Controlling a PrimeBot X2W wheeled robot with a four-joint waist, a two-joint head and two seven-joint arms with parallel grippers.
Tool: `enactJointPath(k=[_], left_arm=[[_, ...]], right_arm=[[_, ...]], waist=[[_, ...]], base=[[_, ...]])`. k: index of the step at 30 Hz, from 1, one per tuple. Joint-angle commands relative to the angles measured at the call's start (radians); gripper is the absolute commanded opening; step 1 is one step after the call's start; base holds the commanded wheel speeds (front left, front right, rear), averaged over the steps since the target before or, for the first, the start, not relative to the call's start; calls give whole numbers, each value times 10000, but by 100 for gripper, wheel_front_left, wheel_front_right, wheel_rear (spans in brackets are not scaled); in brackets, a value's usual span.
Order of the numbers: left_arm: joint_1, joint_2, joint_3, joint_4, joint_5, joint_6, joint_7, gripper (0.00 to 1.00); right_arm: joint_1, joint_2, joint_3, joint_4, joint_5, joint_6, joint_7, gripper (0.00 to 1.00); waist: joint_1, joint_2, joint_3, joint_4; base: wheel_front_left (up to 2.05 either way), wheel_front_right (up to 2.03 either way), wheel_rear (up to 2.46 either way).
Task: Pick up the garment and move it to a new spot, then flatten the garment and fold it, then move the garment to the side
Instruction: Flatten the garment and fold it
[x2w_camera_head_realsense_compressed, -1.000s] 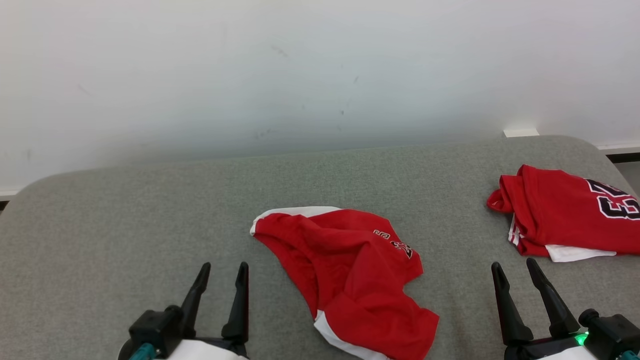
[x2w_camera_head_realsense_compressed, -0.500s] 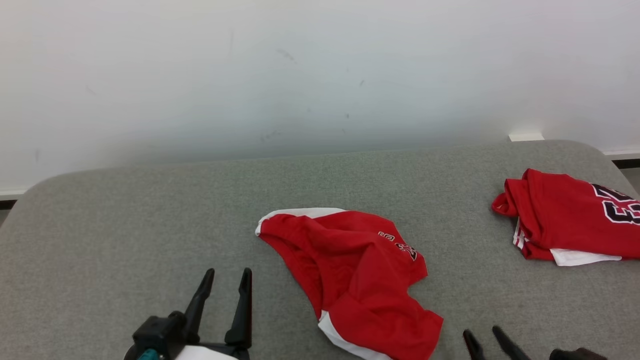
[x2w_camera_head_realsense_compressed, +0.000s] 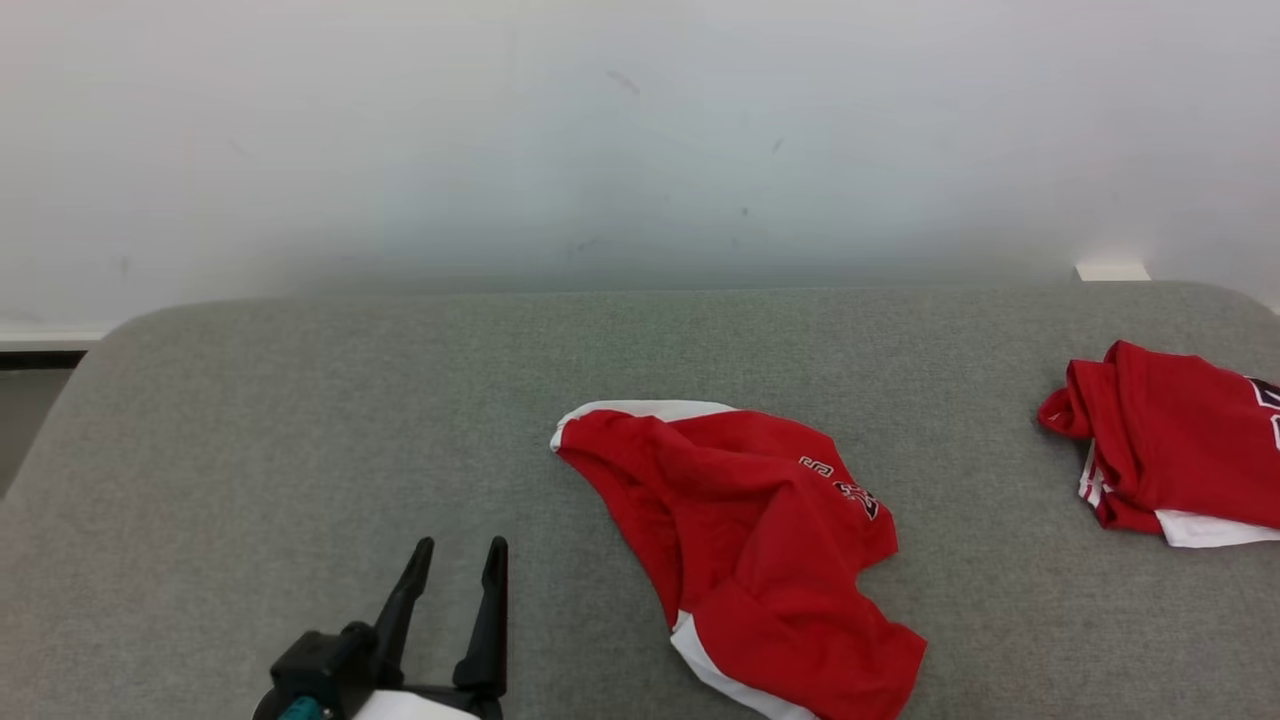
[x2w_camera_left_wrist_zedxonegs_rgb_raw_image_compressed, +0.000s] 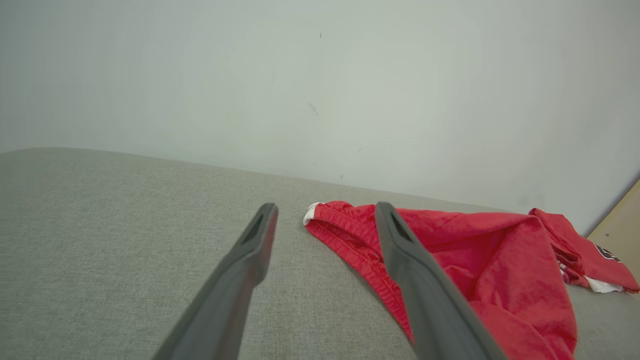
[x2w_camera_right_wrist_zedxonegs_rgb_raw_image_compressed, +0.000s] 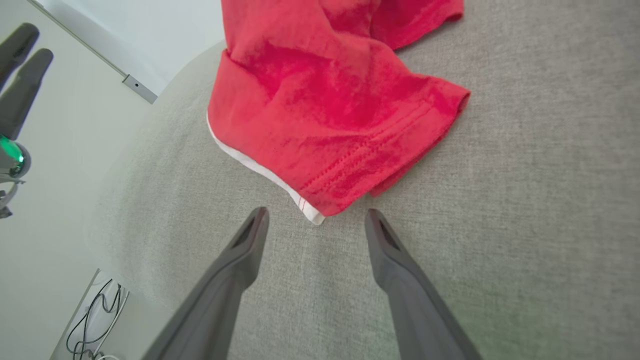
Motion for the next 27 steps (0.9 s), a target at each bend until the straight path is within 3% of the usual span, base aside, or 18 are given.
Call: enactJointPath(k=[1,9,10,11,12,13,20,27], left_arm=[[-70,-19,30,25,158,-43,-12,100],[-176,-63,145,116,212,-118,-12,100],[-182,-65,148,133,220,-129,-12,100],[-187,-68,150,150,228,-143,-12,100],[-196,-73,153,161,234,-143,-12,100],[-205,-75,167,167,237,-155,-12,100],[-118,-94,241,198,230,-166,-12,100],[-211,-99,219,200,304,-203,-13,100]], right_arm=[[-212,11,50,218,117,-21,-122,100],[-1134,189,444,1264,566,-21,-601,100],[-1240,193,497,1341,639,-21,-658,77],[-1321,181,561,1394,711,-21,-735,39],[-1398,156,627,1390,756,-21,-842,14],[-1440,126,674,1380,849,-21,-937,0],[-1587,-589,925,675,1688,-21,-1316,0],[-1920,-2309,862,-657,2782,-21,-463,0]], waist=[[0,0,42,94],[0,0,220,308],[0,0,232,323],[0,0,241,339],[0,0,248,351],[0,0,249,360],[0,0,238,288],[0,0,395,94]], base=[[0,0,0],[0,0,0],[0,0,0],[0,0,0],[0,0,0],[0,0,0],[0,0,0],[0,0,0]])
